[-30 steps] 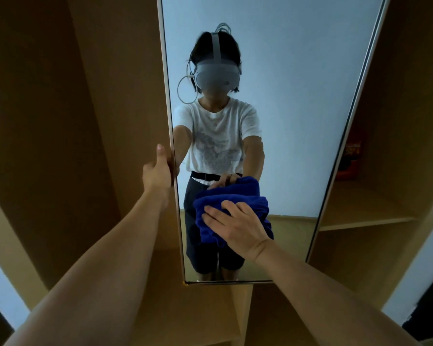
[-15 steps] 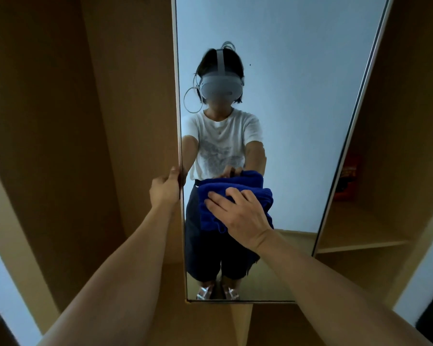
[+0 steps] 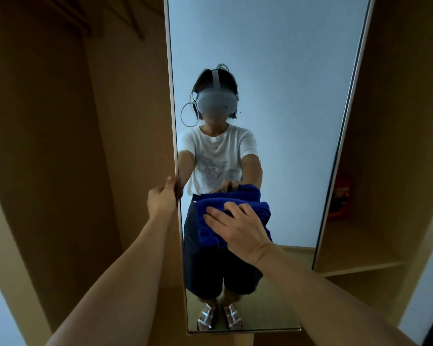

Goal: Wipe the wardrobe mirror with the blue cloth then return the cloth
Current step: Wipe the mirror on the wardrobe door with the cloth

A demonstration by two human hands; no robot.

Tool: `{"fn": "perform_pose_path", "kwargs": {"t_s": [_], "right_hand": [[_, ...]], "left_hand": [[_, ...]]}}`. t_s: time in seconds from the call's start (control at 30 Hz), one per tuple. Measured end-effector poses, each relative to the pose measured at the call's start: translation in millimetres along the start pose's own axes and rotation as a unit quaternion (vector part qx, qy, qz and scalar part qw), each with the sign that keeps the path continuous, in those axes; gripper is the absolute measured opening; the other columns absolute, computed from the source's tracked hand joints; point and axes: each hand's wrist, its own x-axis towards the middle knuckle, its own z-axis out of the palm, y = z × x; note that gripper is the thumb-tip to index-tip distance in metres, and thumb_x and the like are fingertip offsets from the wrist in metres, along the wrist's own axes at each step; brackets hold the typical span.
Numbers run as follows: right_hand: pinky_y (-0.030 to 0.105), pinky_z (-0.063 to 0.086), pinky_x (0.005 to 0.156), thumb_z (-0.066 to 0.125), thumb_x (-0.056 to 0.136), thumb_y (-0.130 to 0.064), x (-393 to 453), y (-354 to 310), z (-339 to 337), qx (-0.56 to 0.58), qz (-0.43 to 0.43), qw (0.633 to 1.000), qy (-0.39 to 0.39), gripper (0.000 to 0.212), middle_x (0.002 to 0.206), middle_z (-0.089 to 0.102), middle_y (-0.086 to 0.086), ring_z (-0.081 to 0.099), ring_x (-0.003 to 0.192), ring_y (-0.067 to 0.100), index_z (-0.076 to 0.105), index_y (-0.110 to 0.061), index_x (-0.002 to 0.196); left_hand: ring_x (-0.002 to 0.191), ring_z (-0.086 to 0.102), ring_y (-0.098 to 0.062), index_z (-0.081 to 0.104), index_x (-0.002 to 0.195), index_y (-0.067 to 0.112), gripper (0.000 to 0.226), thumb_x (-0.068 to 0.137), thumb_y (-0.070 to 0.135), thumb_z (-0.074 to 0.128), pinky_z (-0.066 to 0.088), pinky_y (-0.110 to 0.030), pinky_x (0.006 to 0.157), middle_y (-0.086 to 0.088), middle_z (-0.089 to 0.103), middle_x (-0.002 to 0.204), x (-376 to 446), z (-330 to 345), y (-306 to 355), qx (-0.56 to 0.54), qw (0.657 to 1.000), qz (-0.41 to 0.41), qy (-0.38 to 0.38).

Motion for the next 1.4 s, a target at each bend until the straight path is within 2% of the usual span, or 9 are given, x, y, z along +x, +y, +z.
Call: {"fn": "perform_pose_path", "kwargs": {"t_s": [0.2,0.3,0.43,0.6,0.77,1.1,1.2,1.3,1.4], "right_hand": [[0.034,0.042,0.074,0.053,0.085,-0.014,35.5,26.6,-19.0,-0.012,0.002,1.0,0.027,0.036,0.122,0.065,-0.002,0.049,0.097,0.022,0.063,-0.02,0.119],[0.033,0.038,0.074,0.042,0.089,-0.013,60.2,43.8,-33.9,-0.028,0.013,0.998,0.048,0.037,0.121,0.065,-0.002,0.046,0.096,0.022,0.065,-0.02,0.117],[0.035,0.04,0.072,0.04,0.086,-0.01,83.5,65.5,-47.8,-0.044,0.021,0.997,0.067,0.04,0.119,0.066,-0.001,0.047,0.095,0.023,0.067,-0.019,0.115],[0.036,0.048,0.072,0.041,0.085,-0.009,88.8,68.5,-52.4,-0.059,0.011,0.996,0.061,0.04,0.12,0.065,0.003,0.058,0.094,0.027,0.067,-0.019,0.114],[0.037,0.05,0.07,0.046,0.083,-0.007,95.2,72.5,-59.9,-0.073,0.002,0.995,0.062,0.038,0.117,0.064,0.008,0.061,0.091,0.028,0.067,-0.018,0.113],[0.036,0.046,0.07,0.041,0.082,-0.003,126.5,98.2,-76.5,-0.099,0.026,0.988,0.112,0.041,0.109,0.067,0.001,0.061,0.088,0.026,0.067,-0.016,0.111],[0.035,0.045,0.069,0.035,0.081,-0.003,141.0,109.1,-85.3,-0.102,0.036,0.987,0.118,0.045,0.109,0.067,0.001,0.06,0.087,0.025,0.067,-0.014,0.112],[0.036,0.047,0.07,0.033,0.082,-0.001,150.9,116.7,-89.9,-0.104,0.025,0.987,0.123,0.046,0.108,0.067,0.0,0.061,0.087,0.025,0.067,-0.013,0.111],[0.034,0.049,0.07,0.033,0.084,-0.002,159.0,121.7,-91.9,-0.106,0.02,0.984,0.143,0.045,0.107,0.069,0.0,0.063,0.087,0.025,0.068,-0.013,0.109]], "left_hand": [[0.071,0.059,-0.02,0.064,0.079,0.018,0.034,0.095,0.043,0.049,0.046,-0.032,0.065,-0.007,0.065,0.078,-7.5,-6.1,3.2,-0.006,1.0,0.008,-0.026],[0.07,0.057,-0.02,0.064,0.082,0.016,0.035,0.093,0.046,0.05,0.046,-0.032,0.068,-0.006,0.063,0.077,-9.9,-7.1,8.3,-0.004,1.0,-0.004,-0.019],[0.066,0.053,-0.016,0.063,0.082,0.016,0.032,0.094,0.043,0.051,0.043,-0.03,0.064,-0.003,0.06,0.075,-10.9,-4.4,22.0,-0.033,0.999,-0.007,-0.027],[0.082,0.059,-0.019,0.062,0.093,0.014,0.018,0.096,0.029,0.053,0.046,-0.03,0.076,-0.003,0.063,0.084,-7.3,0.0,59.5,-0.095,0.995,0.013,-0.033],[0.075,0.058,-0.016,0.06,0.089,0.017,0.02,0.094,0.035,0.054,0.046,-0.032,0.075,0.0,0.061,0.079,1.3,-0.1,67.9,-0.072,0.996,0.038,-0.023],[0.076,0.055,-0.024,0.059,0.07,0.018,0.036,0.092,0.046,0.053,0.044,-0.035,0.071,-0.009,0.061,0.079,-1.2,0.5,70.6,-0.072,0.997,0.032,-0.017],[0.081,0.061,-0.024,0.065,0.078,0.017,0.032,0.091,0.045,0.055,0.05,-0.038,0.081,-0.008,0.067,0.084,-0.4,3.2,77.7,-0.08,0.996,0.026,-0.025],[0.09,0.064,-0.025,0.07,0.099,0.012,0.036,0.09,0.044,0.057,0.051,-0.042,0.091,-0.01,0.069,0.095,4.1,4.2,84.5,-0.082,0.995,0.032,-0.039],[0.089,0.064,-0.025,0.07,0.104,0.012,0.04,0.092,0.045,0.053,0.052,-0.04,0.089,-0.009,0.07,0.096,7.1,3.4,86.4,-0.085,0.995,0.027,-0.041]]}}
